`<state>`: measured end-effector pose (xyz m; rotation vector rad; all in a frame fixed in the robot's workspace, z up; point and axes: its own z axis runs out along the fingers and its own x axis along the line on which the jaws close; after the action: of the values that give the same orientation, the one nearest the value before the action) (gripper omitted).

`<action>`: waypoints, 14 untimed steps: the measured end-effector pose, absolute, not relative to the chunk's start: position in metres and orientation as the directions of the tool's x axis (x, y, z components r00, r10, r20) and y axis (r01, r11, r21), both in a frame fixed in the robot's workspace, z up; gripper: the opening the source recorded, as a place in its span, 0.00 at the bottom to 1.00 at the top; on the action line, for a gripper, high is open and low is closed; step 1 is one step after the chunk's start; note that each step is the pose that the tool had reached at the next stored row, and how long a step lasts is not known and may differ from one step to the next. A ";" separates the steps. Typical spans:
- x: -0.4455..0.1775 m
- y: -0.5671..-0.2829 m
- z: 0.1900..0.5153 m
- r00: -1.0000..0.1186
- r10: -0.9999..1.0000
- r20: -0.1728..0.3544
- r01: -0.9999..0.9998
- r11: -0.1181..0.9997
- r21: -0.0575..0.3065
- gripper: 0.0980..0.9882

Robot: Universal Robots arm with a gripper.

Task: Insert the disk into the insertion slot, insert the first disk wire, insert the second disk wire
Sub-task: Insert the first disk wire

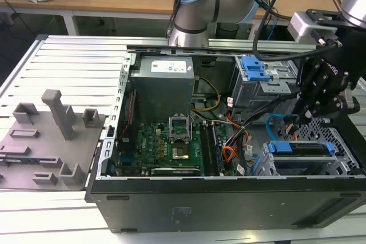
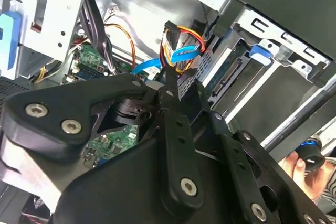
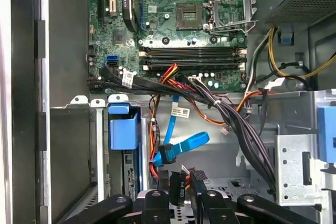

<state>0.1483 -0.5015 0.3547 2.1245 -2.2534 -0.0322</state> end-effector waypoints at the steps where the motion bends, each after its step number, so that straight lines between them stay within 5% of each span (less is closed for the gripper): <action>1: 0.148 -0.502 0.354 -0.058 -0.998 0.025 -0.997 0.059 0.045 0.23; 6: 0.148 -0.502 0.353 -0.059 -0.998 0.033 -0.997 0.060 0.045 0.23; 8: 0.148 -0.502 0.353 -0.059 -0.998 0.034 -0.997 0.060 0.045 0.08; 14: 0.148 -0.502 0.353 -0.059 -0.998 0.036 -0.997 0.060 0.045 0.07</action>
<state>0.1482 -0.5016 0.3533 2.1156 -2.2452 -0.0120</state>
